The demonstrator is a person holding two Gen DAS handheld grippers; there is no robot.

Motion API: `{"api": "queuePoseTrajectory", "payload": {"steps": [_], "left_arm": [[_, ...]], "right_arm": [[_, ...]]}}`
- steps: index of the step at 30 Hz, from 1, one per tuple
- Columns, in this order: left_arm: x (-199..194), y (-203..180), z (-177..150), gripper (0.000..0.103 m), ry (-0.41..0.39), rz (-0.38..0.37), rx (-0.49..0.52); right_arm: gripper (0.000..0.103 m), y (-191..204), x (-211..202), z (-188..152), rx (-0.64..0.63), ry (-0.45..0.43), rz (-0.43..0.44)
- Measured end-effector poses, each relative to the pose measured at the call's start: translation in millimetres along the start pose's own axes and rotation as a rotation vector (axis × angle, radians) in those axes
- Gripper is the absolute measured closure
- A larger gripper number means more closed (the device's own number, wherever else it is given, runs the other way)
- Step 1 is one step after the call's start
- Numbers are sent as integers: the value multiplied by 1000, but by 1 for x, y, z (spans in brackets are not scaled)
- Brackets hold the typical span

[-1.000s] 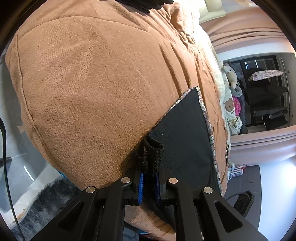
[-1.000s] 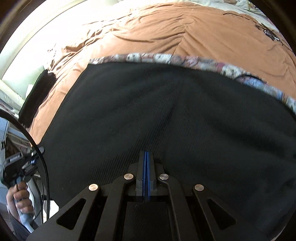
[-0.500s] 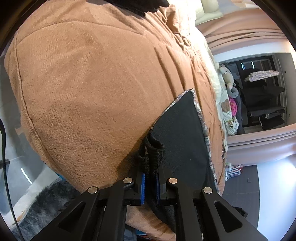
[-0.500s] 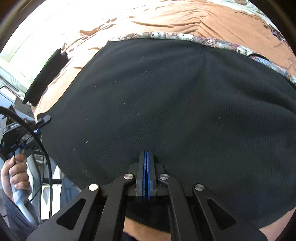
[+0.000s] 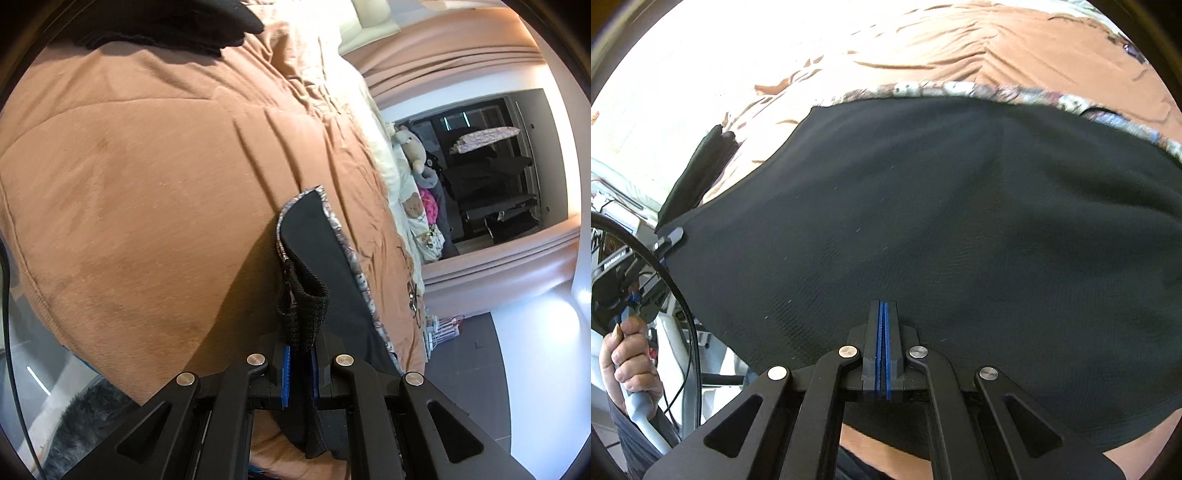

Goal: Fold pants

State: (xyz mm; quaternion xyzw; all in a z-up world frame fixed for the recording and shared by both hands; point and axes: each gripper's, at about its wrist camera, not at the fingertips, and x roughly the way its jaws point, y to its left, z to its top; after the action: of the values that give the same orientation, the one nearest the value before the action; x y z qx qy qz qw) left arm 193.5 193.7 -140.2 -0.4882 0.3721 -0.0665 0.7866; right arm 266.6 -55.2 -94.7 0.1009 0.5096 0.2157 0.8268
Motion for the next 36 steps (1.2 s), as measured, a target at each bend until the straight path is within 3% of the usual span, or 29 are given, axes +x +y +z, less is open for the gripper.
{"api": "queuePoseTrajectory", "payload": {"steps": [11, 19, 21, 22, 23, 25, 36], "left_arm": [[5, -57, 0, 95, 5, -63, 103], [17, -123, -1, 95, 26, -130, 215], [22, -140, -4, 95, 37, -148, 242], [23, -145, -5, 95, 41, -154, 251], [26, -153, -7, 95, 48, -165, 266], [33, -170, -11, 95, 63, -181, 294], [71, -235, -46, 95, 171, -250, 411]], "right_arm": [[103, -2, 12, -30, -5, 69, 83], [102, -29, -39, -24, 3, -55, 64], [93, -38, -51, -25, 9, -76, 62], [74, -43, -58, -27, 14, -92, 55], [47, -48, -65, -27, 19, -113, 48], [29, -56, -81, -31, 28, -170, 35], [27, -97, -131, -54, 116, -286, 54]]}}
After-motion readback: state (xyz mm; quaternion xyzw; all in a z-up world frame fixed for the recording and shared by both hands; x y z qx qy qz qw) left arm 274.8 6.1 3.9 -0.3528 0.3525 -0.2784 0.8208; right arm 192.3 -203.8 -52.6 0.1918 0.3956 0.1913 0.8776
